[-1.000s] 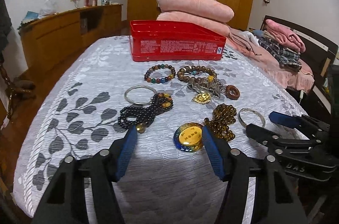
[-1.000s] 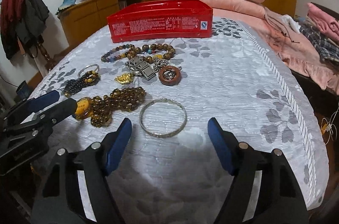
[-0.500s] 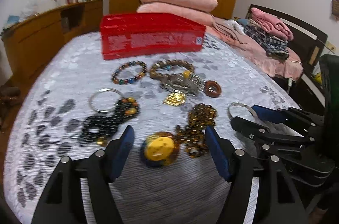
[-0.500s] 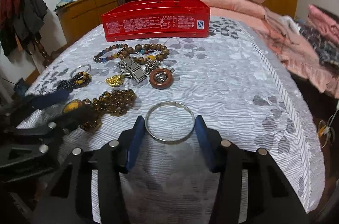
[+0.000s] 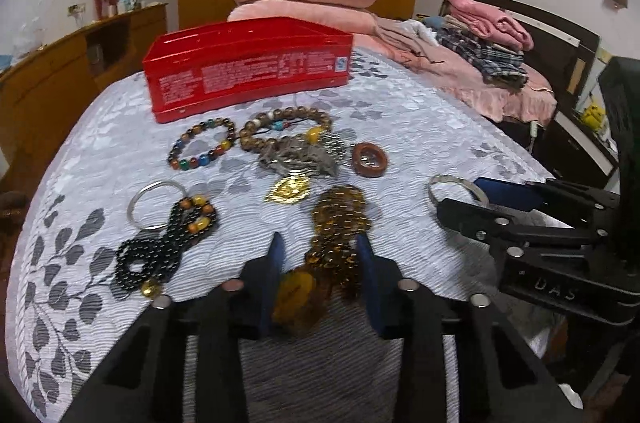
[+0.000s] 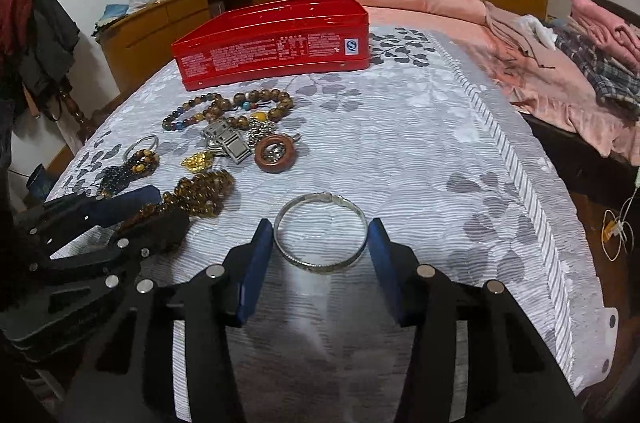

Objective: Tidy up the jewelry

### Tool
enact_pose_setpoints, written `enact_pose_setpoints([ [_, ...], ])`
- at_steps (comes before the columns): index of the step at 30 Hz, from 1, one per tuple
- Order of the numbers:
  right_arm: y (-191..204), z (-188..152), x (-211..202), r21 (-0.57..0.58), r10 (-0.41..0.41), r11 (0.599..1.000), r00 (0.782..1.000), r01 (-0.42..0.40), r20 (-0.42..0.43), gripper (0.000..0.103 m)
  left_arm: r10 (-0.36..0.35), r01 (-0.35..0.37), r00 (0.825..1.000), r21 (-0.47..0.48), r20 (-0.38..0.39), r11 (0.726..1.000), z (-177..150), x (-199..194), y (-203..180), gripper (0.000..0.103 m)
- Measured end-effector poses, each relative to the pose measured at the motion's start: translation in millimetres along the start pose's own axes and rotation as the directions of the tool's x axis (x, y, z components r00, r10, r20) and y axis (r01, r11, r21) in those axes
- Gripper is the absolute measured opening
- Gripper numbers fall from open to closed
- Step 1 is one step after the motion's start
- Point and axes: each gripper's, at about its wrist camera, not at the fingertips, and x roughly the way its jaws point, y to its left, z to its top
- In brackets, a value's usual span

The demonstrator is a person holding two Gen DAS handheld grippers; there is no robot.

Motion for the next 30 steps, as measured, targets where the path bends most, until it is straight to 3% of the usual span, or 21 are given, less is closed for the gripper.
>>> enact_pose_setpoints([
  [4, -0.6, -1.5, 3.4, 0.001, -0.006, 1.0, 1.0, 0.006, -0.009, 0.048, -0.023, 0.023, 1.0, -0.018, -0.003, 1.0, 1.8, 0.9, 3.1, 0.031],
  [10, 1.3, -0.3, 7.8, -0.01, -0.017, 1.0, 1.0, 0.017, -0.003, 0.048, -0.059, 0.057, 0.998, -0.061, -0.031, 0.997, 7.7, 9.2, 7.3, 0.037],
  [13, 2.0, -0.9, 7.6, -0.02, -0.02, 1.0, 1.0, 0.02, 0.0, 0.047, -0.042, 0.042, 0.999, -0.043, -0.022, 0.998, 6.2, 8.2, 3.5, 0.024],
  [18, 1.7, -0.3, 2.1, -0.01, -0.005, 1.0, 1.0, 0.005, 0.001, 0.047, -0.092, 0.092, 0.996, -0.114, -0.001, 0.989, 5.0, 4.3, 13.0, 0.021],
  [30, 12.8, 20.5, -23.2, -0.045, 0.015, 0.999, 0.996, -0.011, 0.086, 0.047, -0.046, 0.068, 0.989, -0.153, 0.141, 0.986, 19.4, -32.9, 27.0, 0.019],
])
